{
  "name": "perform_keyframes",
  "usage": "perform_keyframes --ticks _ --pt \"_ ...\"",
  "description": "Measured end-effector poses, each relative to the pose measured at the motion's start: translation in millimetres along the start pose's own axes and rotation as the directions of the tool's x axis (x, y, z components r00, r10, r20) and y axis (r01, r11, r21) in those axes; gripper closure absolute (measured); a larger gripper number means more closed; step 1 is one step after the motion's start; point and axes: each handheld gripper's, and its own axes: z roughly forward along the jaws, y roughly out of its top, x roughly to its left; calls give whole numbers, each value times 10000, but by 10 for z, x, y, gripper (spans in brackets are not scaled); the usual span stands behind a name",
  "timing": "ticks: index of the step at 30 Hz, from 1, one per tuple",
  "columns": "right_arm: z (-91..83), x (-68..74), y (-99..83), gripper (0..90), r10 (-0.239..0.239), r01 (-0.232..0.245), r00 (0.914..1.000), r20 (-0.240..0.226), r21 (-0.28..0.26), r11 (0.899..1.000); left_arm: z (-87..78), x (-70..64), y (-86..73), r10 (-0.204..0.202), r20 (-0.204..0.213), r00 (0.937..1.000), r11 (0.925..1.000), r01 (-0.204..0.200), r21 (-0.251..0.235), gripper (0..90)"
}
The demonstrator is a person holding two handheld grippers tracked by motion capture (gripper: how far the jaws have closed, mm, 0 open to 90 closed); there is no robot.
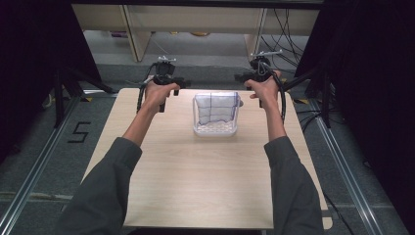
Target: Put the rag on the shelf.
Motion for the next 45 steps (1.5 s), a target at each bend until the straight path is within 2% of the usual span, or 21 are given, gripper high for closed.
perform_keyframes --ticks 1,5,9,10,13,15,17,20,25,27,30,31,35,36,37,38,39,43,44,45 --pt "-31 0 2 533 -18 18 10000 -47 -22 10000 -37 3 -5 129 -25 9999 9999 -129 100 557" --pt "-145 18 -7 518 -100 99 9999 -79 -111 9999 -130 -8 -27 32 139 9999 10000 -32 -13 510" --pt "-259 43 -25 512 -367 364 9992 -179 -178 9992 -244 -27 -75 110 317 9994 9999 -107 -106 479" --pt "-283 52 -34 511 -410 406 9989 -240 -176 9990 -274 -33 -88 107 214 9997 9999 -105 -84 465" --pt "-344 61 -62 494 -697 694 9971 -312 -107 9975 -382 -41 -154 320 63 9995 9990 -318 -303 439" --pt "-372 67 -89 487 -652 652 9973 -326 11 9979 -428 -61 -216 299 295 9991 9989 -288 -369 438" --pt "-391 54 -111 483 -705 708 9972 -236 97 9974 -471 -88 -273 452 291 9986 9985 -442 -338 427" --pt "-435 41 -159 465 -591 591 9973 -439 -12 9983 -524 -135 -376 583 535 9969 9979 -568 -302 415" --pt "-490 61 -214 429 -873 871 9955 -361 -55 9962 -594 -236 -526 804 756 9939 9967 -794 -173 373" --pt "-513 80 -232 420 -774 773 9961 -412 -31 9970 -629 -274 -577 942 829 9921 9955 -932 -156 358" --pt "-549 108 -275 407 -881 881 9947 -525 -24 9961 -691 -322 -640 1007 940 9905 9949 -993 -195 333" --pt "-548 98 -285 405 -1002 998 9934 -552 -101 9950 -707 -332 -655 1008 992 9900 9948 -992 -213 331" --pt "-599 124 -329 402 -993 988 9934 -569 -99 9951 -786 -372 -737 1130 1155 9869 9935 -1103 -289 330" --pt "-607 125 -337 402 -1148 1140 9915 -615 -167 9933 -797 -383 -753 1100 1166 9871 9937 -1069 -326 330" --pt "-624 143 -349 402 -1032 1026 9927 -619 -121 9946 -811 -389 -776 1092 1254 9861 9938 -1058 -335 330" --pt "-636 147 -360 402 -1223 1212 9907 -594 -216 9924 -836 -406 -801 1115 1185 9867 9937 -1090 -277 330" --pt "-658 160 -374 403 -1225 1214 9899 -717 -197 9924 -844 -414 -825 1114 1334 9848 9936 -1080 -320 330" --pt "-727 205 -421 403 -1454 1432 9860 -814 -321 9892 -893 -469 -922 1239 1465 9814 9923 -1213 -265 335" --pt "-748 219 -437 402 -1492 1463 9842 -958 -362 9886 -897 -479 -948 1286 1564 9793 9917 -1261 -262 334" --pt "-769 238 -456 401 -1476 1445 9855 -843 -415 9886 -908 -498 -981 1285 1577 9791 9917 -1258 -270 332"
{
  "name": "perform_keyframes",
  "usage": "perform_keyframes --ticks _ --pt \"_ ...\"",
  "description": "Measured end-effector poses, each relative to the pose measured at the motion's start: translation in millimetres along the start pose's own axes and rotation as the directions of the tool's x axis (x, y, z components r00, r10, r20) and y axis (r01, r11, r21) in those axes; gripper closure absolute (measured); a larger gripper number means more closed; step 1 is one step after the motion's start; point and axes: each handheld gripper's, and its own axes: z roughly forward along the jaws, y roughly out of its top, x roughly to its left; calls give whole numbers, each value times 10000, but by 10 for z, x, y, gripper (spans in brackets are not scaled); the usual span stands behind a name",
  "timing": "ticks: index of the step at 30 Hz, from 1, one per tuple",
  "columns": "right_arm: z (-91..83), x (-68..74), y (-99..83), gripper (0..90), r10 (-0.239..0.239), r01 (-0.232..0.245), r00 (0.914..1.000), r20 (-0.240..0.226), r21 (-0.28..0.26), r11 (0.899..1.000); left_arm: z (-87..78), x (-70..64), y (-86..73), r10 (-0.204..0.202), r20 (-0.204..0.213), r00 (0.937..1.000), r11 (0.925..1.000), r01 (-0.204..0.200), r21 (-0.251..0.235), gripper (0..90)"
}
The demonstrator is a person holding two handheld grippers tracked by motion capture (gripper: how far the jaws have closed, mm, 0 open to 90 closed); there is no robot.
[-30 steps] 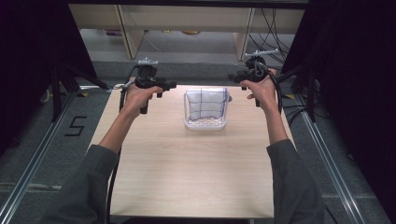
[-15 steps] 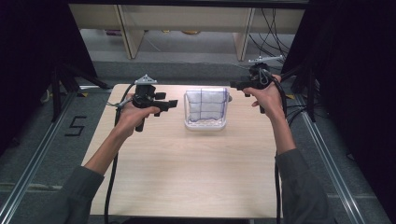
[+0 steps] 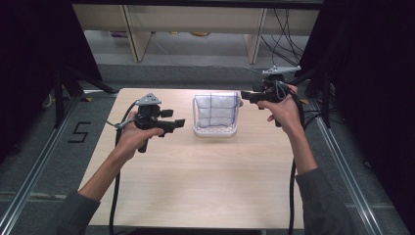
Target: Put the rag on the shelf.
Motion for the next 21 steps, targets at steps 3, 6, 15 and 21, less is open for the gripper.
perform_keyframes --ticks 3,6,15,21 --pt "-56 45 -52 392 -127 126 9999 -49 -15 9999 -19 -46 -63 72 76 9999 9999 -73 81 328" --pt "-105 101 -118 382 -33 28 9997 -261 -176 9998 -28 -93 -146 85 231 9997 9999 -87 88 304" --pt "-229 291 -374 330 -356 349 9980 -515 -135 9993 -91 -197 -344 337 291 9990 9989 -346 313 268" --pt "-256 408 -612 313 -276 264 9958 -870 -150 9995 -163 -271 -475 501 466 9977 9983 -514 276 252"
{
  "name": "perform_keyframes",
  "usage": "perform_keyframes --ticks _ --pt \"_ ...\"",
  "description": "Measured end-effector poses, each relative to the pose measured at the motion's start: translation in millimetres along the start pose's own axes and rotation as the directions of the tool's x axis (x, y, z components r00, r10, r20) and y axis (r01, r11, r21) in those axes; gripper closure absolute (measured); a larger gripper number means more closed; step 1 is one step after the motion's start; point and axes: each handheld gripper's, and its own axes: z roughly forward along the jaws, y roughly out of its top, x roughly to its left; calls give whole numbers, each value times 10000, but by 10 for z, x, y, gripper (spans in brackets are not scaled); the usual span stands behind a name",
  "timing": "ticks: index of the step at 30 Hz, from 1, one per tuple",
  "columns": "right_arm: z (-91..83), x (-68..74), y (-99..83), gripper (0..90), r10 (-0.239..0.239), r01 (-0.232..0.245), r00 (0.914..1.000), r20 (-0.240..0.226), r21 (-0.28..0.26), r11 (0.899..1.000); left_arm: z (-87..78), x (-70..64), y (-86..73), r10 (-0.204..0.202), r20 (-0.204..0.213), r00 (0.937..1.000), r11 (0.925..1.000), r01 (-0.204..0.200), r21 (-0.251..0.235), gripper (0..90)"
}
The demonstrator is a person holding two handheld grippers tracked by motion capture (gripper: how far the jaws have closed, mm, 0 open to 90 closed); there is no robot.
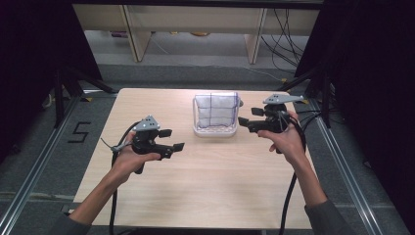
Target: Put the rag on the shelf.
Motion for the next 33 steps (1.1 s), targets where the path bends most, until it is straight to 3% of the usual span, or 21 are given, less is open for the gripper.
perform_keyframes --ticks 5,7,9,14,15,19,21,23,26,28,29,33 --pt "4 144 -191 306 139 -145 9988 -474 -124 9998 -7 -86 -156 -19 215 9998 9999 16 169 234" --pt "-6 198 -249 305 234 -241 9986 -468 -154 9996 -13 -120 -215 -16 323 9995 9999 11 159 222" --pt "15 241 -296 305 185 -188 9967 -789 -25 9998 -31 -148 -269 2 522 9986 9999 -8 114 208" --pt "32 359 -435 305 175 -177 9971 -740 -23 9998 -73 -214 -419 346 243 9991 9994 -345 -51 179" --pt "51 366 -475 305 -8 6 9974 -722 -30 10000 -81 -225 -459 320 173 9993 9995 -320 6 177" --pt "78 468 -631 305 315 -282 9936 -1084 318 9991 -108 -242 -554 249 328 9992 9997 -248 -17 162" --pt "103 478 -701 305 -88 116 9937 -1116 245 9996 -116 -253 -605 183 336 9993 9998 -184 26 161" --pt "122 534 -762 305 197 -146 9906 -1357 386 9992 -120 -263 -673 187 343 9992 9997 -192 147 160" --pt "131 580 -828 305 48 13 9913 -1317 464 9989 -118 -280 -749 266 324 9991 9990 -277 345 160" --pt "147 614 -854 301 -38 116 9879 -1553 490 9987 -118 -294 -791 281 363 9989 9989 -294 368 160" --pt "136 647 -874 302 147 -71 9882 -1527 502 9987 -117 -299 -813 269 417 9988 9989 -285 373 159" --pt "129 730 -975 301 209 -88 9855 -1685 722 9974 -107 -317 -914 283 399 9988 9984 -302 478 160"
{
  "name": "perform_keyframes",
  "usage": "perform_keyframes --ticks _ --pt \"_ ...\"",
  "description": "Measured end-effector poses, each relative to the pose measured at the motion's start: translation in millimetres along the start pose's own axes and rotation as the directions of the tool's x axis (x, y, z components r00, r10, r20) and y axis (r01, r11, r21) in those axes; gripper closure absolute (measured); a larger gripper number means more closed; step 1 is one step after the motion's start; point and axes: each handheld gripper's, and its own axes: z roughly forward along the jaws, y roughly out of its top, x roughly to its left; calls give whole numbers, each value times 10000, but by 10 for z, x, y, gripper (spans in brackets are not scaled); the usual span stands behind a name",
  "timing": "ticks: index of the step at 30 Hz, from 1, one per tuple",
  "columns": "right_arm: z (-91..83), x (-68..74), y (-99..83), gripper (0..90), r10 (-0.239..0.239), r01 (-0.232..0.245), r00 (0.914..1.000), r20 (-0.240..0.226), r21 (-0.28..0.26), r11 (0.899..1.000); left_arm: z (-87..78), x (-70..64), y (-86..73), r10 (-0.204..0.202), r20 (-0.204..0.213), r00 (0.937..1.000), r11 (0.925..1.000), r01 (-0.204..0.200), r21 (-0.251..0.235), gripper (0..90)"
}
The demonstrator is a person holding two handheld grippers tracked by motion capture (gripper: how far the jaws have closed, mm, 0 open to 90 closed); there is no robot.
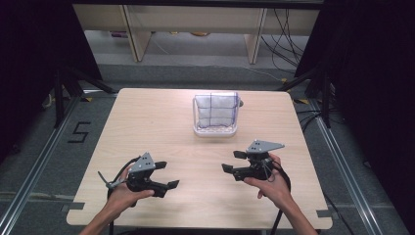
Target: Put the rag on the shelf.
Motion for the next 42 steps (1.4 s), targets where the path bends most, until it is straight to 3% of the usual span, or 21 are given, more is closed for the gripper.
perform_keyframes --ticks 4,5,6,7,9,10,11,12,15,17,18,21,22,24,26,28,33,37,39,40,42 --pt "39 16 -112 299 -239 238 9997 18 260 9994 0 -12 -73 198 -53 9998 9996 -197 206 159" --pt "58 26 -138 298 -21 25 9998 -179 214 9998 0 -17 -84 236 -113 9997 9995 -233 209 159" --pt "47 22 -149 298 -35 36 10000 -43 381 9993 6 -34 -103 201 -128 9997 9998 -200 80 160" --pt "46 53 -178 298 320 -317 9995 -51 500 9982 -1 -35 -108 225 -48 9997 9996 -224 159 160" --pt "83 37 -218 296 47 -46 10000 -28 289 9996 -2 -55 -131 313 -74 9995 9993 -312 219 160" --pt "81 47 -237 295 75 -77 10000 44 389 9992 2 -66 -149 411 -117 9991 9990 -408 196 160" --pt "91 57 -258 294 171 -160 9996 -220 480 9987 1 -75 -161 427 -59 9991 9987 -425 286 160" --pt "85 87 -280 289 395 -392 9992 -28 582 9975 2 -89 -180 386 -41 9992 9989 -384 252 160" --pt "106 90 -339 271 18 -6 9998 -221 552 9985 3 -124 -236 383 -19 9993 9987 -382 348 160" --pt "86 106 -361 242 5 -6 10000 3 698 9976 19 -157 -286 414 32 9991 9986 -415 317 160" --pt "98 108 -383 233 -42 41 10000 12 606 9982 4 -155 -299 683 -19 9977 9959 -681 600 160" --pt "100 118 -434 180 -3 -10 9998 177 741 9972 1 -196 -346 647 95 9979 9961 -652 596 159" --pt "102 152 -456 169 339 -351 9993 156 784 9963 -4 -209 -360 639 49 9979 9957 -641 667 158" --pt "114 146 -495 169 -39 26 9999 151 856 9963 3 -235 -394 556 74 9984 9962 -560 667 159" --pt "126 158 -533 166 5 -1 10000 -44 1000 9950 7 -264 -421 486 -21 9988 9963 -483 717 158" --pt "121 179 -561 165 -133 122 9999 96 1118 9937 9 -264 -439 475 -73 9988 9961 -468 754 157" --pt "86 238 -631 164 -132 143 9999 -100 1198 9927 -8 -308 -492 354 -259 9990 9968 -335 721 151" --pt "43 301 -704 164 129 -145 9998 129 1372 9904 -28 -383 -518 287 -134 9995 9967 -276 768 153" --pt "17 358 -741 164 403 -428 9990 189 1601 9862 -60 -436 -525 520 -33 9986 9936 -514 1007 153" --pt "9 348 -757 164 134 -157 9998 155 1545 9879 -76 -469 -526 658 20 9978 9918 -657 1095 153" --pt "-9 369 -785 164 161 -166 9999 45 1565 9875 -80 -521 -549 686 27 9976 9929 -685 970 153"
